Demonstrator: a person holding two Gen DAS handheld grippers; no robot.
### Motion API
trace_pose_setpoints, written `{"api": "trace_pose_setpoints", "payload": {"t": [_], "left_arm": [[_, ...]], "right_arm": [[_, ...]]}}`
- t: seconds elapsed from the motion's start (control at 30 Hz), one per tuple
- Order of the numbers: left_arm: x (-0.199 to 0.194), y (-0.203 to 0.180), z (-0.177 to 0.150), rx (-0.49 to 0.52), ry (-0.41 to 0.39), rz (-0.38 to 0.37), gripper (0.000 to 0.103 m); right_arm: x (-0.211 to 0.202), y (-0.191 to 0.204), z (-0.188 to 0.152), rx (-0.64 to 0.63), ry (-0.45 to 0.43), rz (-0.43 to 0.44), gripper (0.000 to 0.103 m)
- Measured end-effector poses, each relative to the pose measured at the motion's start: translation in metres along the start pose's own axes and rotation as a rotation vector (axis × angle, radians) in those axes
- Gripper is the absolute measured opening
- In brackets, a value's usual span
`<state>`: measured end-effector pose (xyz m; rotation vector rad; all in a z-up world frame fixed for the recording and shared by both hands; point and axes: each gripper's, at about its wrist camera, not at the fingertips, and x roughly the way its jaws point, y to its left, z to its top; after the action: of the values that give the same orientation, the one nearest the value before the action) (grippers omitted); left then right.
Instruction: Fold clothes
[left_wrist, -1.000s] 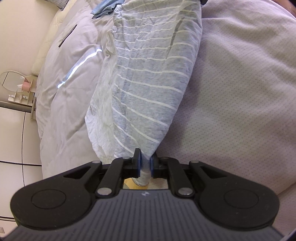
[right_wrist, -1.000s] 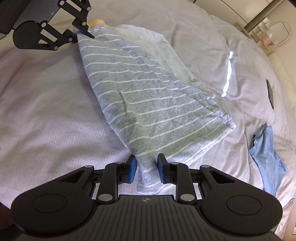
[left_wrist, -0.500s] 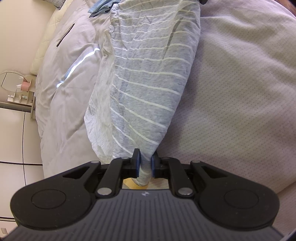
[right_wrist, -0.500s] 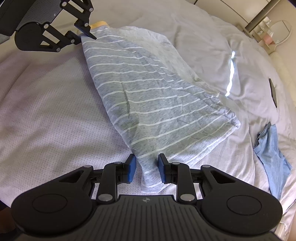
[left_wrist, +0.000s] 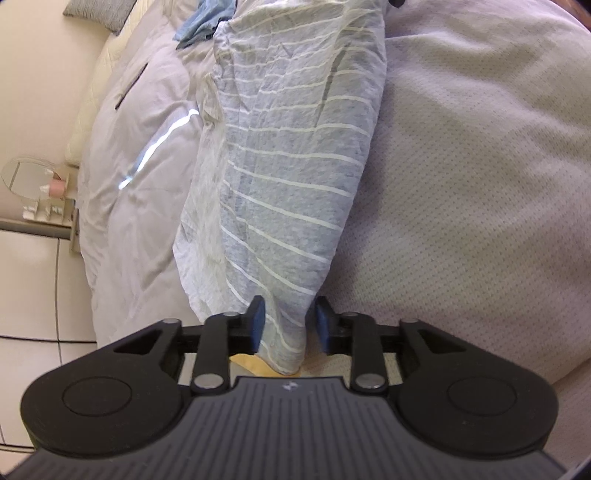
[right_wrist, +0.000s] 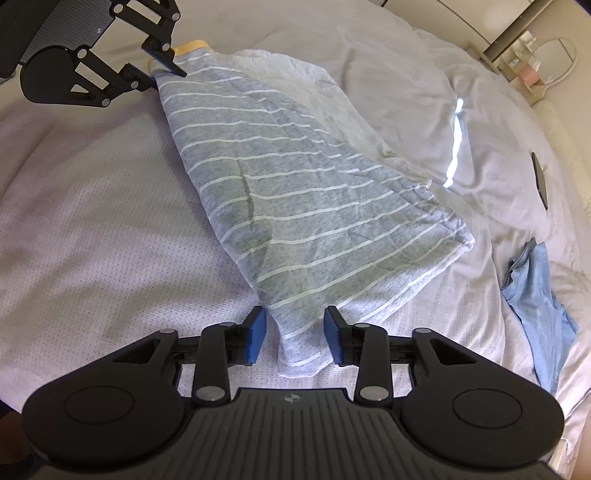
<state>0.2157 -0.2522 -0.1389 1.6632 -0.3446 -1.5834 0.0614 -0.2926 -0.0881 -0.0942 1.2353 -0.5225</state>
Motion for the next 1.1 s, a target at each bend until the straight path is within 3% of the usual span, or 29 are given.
{"api": "trace_pose_setpoints", "payload": {"t": [0.33, 0.43, 0.6, 0.67, 0.73, 0.9, 1.0, 1.03, 1.1], "left_arm": [[0.019, -0.007, 0.006, 0.030, -0.025, 0.034, 0.031], [0.028, -0.005, 0.010, 0.012, -0.032, 0.046, 0.030], [0.038, 0.001, 0.007, 0.003, -0.044, 0.066, 0.030], [0.043, 0.006, 0.001, -0.016, -0.031, 0.070, 0.030], [0.047, 0.011, -0.003, -0.024, -0.028, 0.067, 0.030], [0.053, 0.014, -0.002, -0.007, -0.024, 0.032, 0.010], [0.048, 0.021, -0.003, -0.015, -0.025, 0.016, 0.005], [0.045, 0.024, -0.004, -0.019, -0.025, 0.013, 0.005], [0.036, 0.033, -0.005, -0.016, -0.032, 0.015, 0.004]], "right_arm": [[0.000, 0.023, 0.003, -0.062, -0.023, -0.031, 0.048], [0.006, 0.030, 0.009, -0.110, -0.050, -0.069, 0.055], [0.022, 0.042, 0.027, -0.156, -0.097, -0.117, 0.054], [0.030, 0.045, 0.032, -0.180, -0.105, -0.145, 0.046], [0.038, 0.043, 0.030, -0.214, -0.096, -0.184, 0.045], [0.057, 0.032, 0.009, -0.281, -0.033, -0.268, 0.036], [0.061, 0.025, 0.004, -0.297, -0.029, -0.268, 0.024], [0.060, 0.023, 0.003, -0.302, -0.036, -0.265, 0.012], [0.055, 0.016, 0.006, -0.292, -0.048, -0.249, 0.008]]}}
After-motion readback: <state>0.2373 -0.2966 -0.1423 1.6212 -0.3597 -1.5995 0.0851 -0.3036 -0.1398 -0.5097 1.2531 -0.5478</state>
